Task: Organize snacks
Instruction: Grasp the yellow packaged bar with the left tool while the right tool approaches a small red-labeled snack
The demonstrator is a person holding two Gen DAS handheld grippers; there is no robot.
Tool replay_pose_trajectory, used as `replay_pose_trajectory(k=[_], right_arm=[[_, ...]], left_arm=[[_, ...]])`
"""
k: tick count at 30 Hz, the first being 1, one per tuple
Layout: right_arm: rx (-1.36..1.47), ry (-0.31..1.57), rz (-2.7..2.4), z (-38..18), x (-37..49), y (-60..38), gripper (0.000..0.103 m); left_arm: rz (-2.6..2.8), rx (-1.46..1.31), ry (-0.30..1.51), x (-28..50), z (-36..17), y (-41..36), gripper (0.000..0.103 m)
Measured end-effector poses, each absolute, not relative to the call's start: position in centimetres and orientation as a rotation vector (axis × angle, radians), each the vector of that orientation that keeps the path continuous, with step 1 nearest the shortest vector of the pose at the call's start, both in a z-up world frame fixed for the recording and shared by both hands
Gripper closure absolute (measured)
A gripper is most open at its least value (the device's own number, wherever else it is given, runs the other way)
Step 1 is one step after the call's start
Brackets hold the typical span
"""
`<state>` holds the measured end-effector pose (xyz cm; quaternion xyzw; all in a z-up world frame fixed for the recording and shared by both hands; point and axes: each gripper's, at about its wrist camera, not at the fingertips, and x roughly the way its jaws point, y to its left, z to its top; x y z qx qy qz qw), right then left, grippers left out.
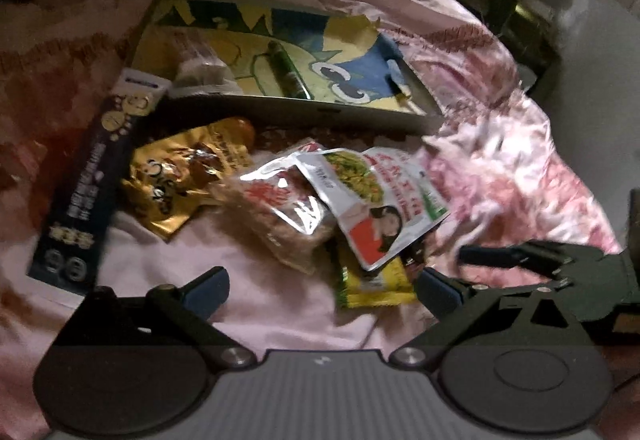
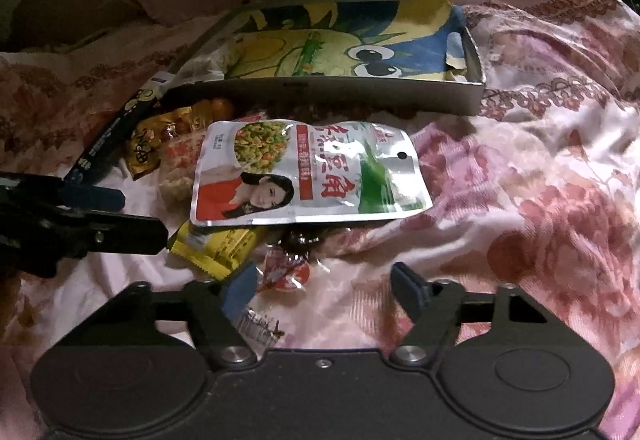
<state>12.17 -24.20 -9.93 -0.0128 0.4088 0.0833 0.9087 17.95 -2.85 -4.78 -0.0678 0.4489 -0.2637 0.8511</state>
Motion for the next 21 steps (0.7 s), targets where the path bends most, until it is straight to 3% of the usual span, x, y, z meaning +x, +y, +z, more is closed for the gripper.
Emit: replay_pose_trajectory(k=[4,15,17,21], right_arm=[[-0.053,0.830,0.199,-10.2,12.7,-23.5,0.047],[-0.022,0.845,0.201,-10.8,13.8,-23.6,0.043],[-0.029,0.846,0.201,-10.8,13.7,-23.5,0.044],[-0.039,0.850,0.200,-10.6,13.3,-23.3,0.058]], left_arm=[[-0.588,-0.200,0.976,18.3,-5.4,-2.6,0.011],[-0.625,-0.247,1.016,19.5,-7.0,-4.5,0.031],[-0.598,-0.217,1.017,19.5,-7.1,-4.8,0.042],[-0.573,-0.212,1.020,19.4,-7.1,-4.5,0.050]])
